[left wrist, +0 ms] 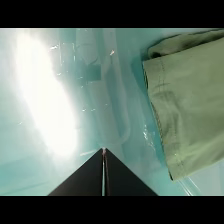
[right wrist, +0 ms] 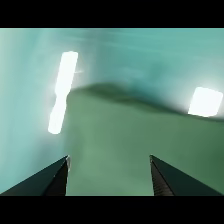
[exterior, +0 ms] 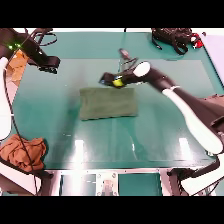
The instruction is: Fold the shirts.
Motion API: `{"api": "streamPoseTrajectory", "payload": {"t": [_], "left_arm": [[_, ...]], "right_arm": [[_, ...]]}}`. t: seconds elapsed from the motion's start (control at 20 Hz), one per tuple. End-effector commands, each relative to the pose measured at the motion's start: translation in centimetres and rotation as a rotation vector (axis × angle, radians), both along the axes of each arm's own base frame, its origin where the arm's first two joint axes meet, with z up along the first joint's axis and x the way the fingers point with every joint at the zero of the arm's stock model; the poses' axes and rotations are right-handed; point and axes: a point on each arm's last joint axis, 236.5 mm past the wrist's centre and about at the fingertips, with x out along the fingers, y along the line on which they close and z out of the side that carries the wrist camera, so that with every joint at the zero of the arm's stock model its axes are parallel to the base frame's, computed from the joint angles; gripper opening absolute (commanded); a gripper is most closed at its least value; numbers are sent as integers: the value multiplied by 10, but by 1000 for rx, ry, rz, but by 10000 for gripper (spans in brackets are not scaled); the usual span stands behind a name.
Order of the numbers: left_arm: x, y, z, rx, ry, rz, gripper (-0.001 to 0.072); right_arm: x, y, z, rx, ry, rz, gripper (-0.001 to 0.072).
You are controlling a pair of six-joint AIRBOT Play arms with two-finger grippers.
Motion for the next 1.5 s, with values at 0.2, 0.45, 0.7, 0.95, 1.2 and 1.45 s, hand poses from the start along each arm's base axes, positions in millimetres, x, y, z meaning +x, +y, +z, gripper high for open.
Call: {"api": "streamPoseTrajectory", "payload": {"t": [0.2, 0.45, 0.7, 0.95, 1.2, 1.45], "left_arm": [[0, 2, -1, 4, 2, 5, 23], [0, 2, -1, 1, 6, 18, 23], [0, 2, -1, 0, 6, 19, 23], [-5, 2, -2, 2, 25, 15, 23], [-5, 2, -2, 2, 25, 16, 23], [-5, 2, -2, 2, 25, 16, 24]], "right_arm": [[-43, -180, -80, -63, 354, -122, 598], [-71, -115, -112, 121, 407, -50, 597], [-54, -45, -85, 224, 309, -5, 171], [1, -73, 30, 311, 106, -10, 16], [25, -232, 136, 303, -94, -300, 16], [-33, -433, 181, 208, -190, -703, 15]]}}
